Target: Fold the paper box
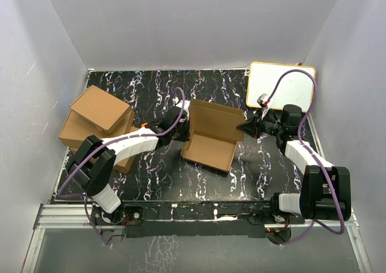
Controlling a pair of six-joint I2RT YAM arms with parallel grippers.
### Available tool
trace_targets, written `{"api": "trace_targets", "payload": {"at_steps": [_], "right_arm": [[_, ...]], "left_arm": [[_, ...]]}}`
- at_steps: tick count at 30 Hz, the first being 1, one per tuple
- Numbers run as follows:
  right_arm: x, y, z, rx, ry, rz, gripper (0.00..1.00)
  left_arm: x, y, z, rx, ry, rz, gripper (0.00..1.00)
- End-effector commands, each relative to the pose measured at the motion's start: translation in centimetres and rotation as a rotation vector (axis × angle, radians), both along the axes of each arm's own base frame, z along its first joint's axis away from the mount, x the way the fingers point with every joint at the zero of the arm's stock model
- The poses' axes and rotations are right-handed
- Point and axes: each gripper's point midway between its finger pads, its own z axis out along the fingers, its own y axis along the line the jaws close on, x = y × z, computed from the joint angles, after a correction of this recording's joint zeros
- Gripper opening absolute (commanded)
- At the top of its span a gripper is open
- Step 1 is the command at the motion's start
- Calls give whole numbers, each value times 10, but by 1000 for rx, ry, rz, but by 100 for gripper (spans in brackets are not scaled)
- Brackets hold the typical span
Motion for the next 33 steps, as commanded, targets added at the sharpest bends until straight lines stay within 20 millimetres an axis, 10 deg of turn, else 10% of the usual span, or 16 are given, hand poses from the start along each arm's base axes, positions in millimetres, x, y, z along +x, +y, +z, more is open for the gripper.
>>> {"api": "trace_targets", "payload": {"at_steps": [1, 21, 33], "right_arm": [[0, 3, 6, -21, -67, 28, 8], [-2, 2, 1, -43, -90, 67, 8], [-5, 3, 1, -38, -92, 84, 8]], "left_arm": [[2, -20, 25, -82, 0, -36, 1], [-7, 12, 41, -259, 112, 19, 25], [-32, 92, 15, -64, 113, 192, 11]]}}
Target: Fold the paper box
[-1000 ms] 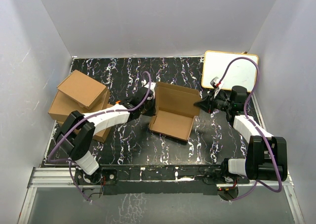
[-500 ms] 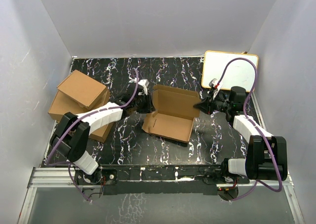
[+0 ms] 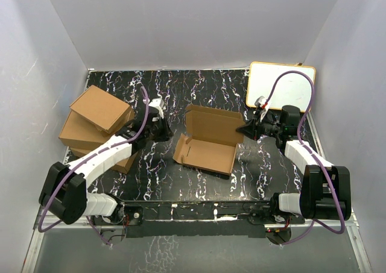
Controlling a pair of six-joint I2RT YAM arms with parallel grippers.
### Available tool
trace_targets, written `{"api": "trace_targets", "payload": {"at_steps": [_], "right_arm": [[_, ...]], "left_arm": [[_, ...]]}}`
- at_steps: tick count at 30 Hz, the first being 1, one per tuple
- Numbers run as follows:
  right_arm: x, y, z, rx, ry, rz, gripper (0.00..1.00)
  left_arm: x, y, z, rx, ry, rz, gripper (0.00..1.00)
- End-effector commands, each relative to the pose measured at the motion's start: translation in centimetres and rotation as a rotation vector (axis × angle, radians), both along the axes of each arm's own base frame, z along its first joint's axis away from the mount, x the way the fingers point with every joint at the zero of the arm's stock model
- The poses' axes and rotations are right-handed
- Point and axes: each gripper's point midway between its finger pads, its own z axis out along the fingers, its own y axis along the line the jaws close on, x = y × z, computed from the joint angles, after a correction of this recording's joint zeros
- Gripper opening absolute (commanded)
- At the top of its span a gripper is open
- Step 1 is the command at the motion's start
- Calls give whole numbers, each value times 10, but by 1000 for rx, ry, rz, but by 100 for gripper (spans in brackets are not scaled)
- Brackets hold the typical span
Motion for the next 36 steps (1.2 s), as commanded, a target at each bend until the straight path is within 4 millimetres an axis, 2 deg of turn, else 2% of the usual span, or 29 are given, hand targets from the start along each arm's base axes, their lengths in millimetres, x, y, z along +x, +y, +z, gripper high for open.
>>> {"api": "trace_targets", "payload": {"at_steps": [1, 2, 4, 11, 15, 18, 23, 36], "right_arm": [[1, 3, 9, -2, -71, 42, 8], [1, 3, 9, -1, -68, 42, 8], [1, 3, 9, 0, -68, 44, 8], [0, 3, 9, 2, -67, 46, 8], [-1, 3, 9, 4, -65, 51, 8], [-1, 3, 9, 6, -65, 54, 8], [-1, 4, 9, 9, -62, 59, 8], [-2, 4, 10, 10, -64, 61, 8]], "left_arm": [[-18, 28, -33, 97, 74, 37, 5], [-19, 28, -39, 97, 84, 36, 2], [-21, 21, -47, 70, 98, 11, 0], [-23, -9, -71, -34, 166, -71, 0], [-24, -21, -78, -91, 183, -102, 1], [-26, -28, -80, -123, 195, -127, 2], [-26, -41, -73, -201, 186, -166, 3], [-42, -53, -72, -305, 244, -200, 12]]}}
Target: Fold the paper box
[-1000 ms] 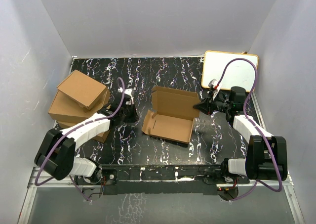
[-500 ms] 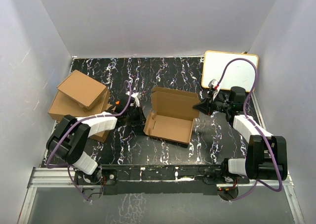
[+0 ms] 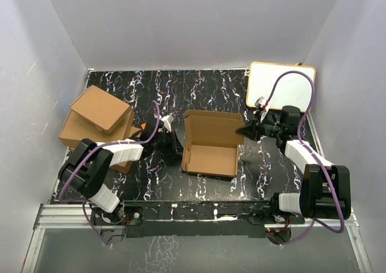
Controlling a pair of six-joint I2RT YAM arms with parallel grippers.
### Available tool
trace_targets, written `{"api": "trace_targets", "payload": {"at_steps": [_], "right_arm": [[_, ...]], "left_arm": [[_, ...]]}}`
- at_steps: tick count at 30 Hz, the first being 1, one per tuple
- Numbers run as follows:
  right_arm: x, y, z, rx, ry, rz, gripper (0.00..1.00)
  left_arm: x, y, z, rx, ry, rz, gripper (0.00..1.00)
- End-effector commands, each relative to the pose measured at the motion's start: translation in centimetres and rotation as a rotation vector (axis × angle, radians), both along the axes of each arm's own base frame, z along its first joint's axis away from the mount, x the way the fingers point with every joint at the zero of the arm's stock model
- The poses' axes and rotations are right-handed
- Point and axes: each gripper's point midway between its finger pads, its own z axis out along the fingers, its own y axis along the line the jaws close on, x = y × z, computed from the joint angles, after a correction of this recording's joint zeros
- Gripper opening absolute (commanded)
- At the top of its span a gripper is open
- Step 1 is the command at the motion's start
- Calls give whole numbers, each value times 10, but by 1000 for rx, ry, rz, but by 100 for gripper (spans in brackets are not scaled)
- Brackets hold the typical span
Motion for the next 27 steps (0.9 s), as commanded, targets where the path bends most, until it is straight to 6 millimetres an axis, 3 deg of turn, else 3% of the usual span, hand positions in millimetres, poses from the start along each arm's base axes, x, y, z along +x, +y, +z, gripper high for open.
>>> {"api": "trace_targets", "payload": {"at_steps": [1, 15, 27], "right_arm": [[3, 2, 12, 0, -81, 36, 8], [12, -5, 9, -28, -71, -28, 8], [5, 0, 10, -4, -68, 12, 8]], "left_arm": [[-6, -12, 13, -90, 14, -35, 13], [-25, -11, 15, -161, 50, -31, 20], [-14, -22, 17, -203, 62, -19, 26]]}}
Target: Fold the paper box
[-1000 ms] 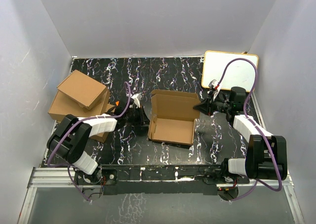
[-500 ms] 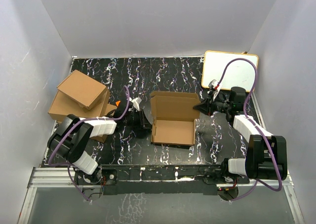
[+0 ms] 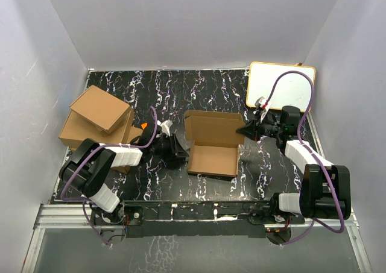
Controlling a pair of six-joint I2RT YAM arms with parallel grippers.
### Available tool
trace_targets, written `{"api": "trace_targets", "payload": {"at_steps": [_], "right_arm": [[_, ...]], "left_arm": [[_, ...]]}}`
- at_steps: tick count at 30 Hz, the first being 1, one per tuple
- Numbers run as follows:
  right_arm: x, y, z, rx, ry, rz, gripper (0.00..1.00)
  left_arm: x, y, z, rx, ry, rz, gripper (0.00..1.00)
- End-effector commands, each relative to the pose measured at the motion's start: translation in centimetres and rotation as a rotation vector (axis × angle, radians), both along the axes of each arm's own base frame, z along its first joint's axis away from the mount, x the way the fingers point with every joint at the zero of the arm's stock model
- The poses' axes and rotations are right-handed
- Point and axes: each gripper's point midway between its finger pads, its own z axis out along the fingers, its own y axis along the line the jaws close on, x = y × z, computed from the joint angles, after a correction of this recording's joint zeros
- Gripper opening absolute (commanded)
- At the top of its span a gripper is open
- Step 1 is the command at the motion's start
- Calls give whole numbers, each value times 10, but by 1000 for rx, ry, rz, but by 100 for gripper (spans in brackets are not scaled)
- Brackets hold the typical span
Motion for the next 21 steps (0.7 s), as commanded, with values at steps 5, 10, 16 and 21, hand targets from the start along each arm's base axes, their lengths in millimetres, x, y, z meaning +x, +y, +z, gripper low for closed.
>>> {"api": "trace_targets", "payload": {"at_steps": [5, 10, 16, 21], "right_arm": [[2, 2, 11, 7, -70, 33, 8], [3, 2, 11, 5, -72, 34, 8], [3, 2, 11, 4, -73, 34, 8], [2, 2, 10, 5, -72, 38, 8]], "left_arm": [[8, -9, 20, -50, -28, -7, 32], [7, -10, 23, -77, -21, 14, 35], [8, -6, 25, -79, -17, 56, 35], [9, -4, 32, -104, -27, 94, 34]]}}
